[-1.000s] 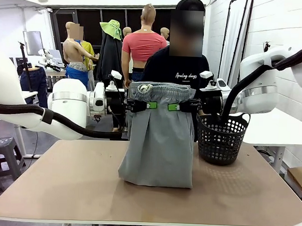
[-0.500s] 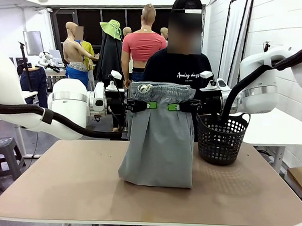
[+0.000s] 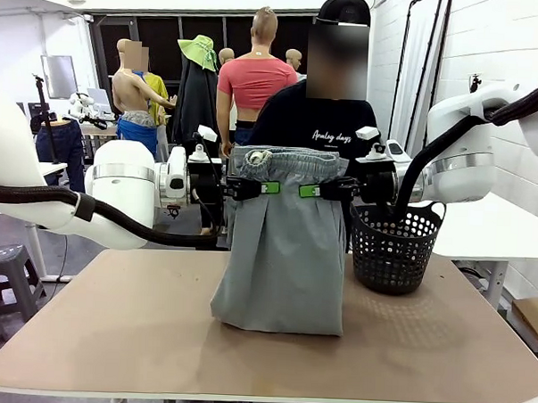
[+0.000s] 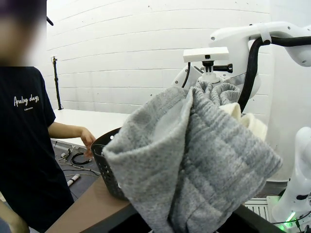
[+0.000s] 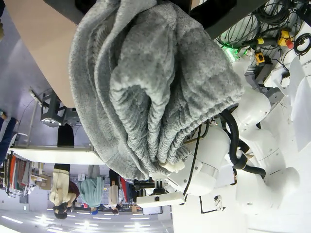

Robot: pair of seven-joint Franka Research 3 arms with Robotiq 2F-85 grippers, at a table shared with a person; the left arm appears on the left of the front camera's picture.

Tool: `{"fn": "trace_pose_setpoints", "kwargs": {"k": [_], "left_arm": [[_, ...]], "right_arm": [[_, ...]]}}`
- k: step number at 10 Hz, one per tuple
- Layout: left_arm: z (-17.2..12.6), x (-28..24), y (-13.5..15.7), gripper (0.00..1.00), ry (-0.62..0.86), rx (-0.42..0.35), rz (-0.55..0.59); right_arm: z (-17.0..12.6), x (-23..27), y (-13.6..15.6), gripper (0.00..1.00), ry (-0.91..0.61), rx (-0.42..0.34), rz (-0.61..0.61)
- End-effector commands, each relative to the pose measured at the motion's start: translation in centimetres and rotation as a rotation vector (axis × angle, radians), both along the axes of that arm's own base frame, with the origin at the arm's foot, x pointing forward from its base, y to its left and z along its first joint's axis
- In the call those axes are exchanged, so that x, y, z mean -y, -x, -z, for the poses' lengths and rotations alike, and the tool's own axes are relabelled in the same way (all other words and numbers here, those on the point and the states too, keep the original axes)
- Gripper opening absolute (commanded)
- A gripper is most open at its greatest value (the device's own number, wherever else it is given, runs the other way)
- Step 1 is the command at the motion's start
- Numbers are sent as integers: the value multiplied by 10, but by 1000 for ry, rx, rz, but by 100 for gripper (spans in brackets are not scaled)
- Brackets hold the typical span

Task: Fold the training pants.
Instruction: Fold the Training pants in half.

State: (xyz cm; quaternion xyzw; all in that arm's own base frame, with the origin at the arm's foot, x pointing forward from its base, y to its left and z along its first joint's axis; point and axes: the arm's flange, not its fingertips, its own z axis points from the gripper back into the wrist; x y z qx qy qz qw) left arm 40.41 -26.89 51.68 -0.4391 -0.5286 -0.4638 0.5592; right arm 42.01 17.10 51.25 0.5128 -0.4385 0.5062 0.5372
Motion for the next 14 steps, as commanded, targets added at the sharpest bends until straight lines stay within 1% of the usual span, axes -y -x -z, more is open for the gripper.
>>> {"fn": "trace_pose_setpoints", "kwargs": {"k": [1,6,7,9,11,12,14], "left_arm": [[-3,1,1,0,-4,7,-11],[-3,1,1,0,-4,7,-11],[0,0,0,0,0,0,0],[-8,-2,-18,0,-30,39,-4],[-20,-8,-37,0,-31,84,-6],[-24,-11,-49,0,-32,94,-8],[-33,-16,-65,0,-8,98,-44]], "right_arm": [[0,-1,2,0,-27,-15,1],[0,-1,2,0,-27,-15,1],[0,0,0,0,0,0,0],[-13,-4,-19,0,36,56,-28],[-29,-9,-35,0,54,87,-52],[-34,-13,-46,0,79,108,-47],[-45,-16,-64,0,93,112,-26]]}}
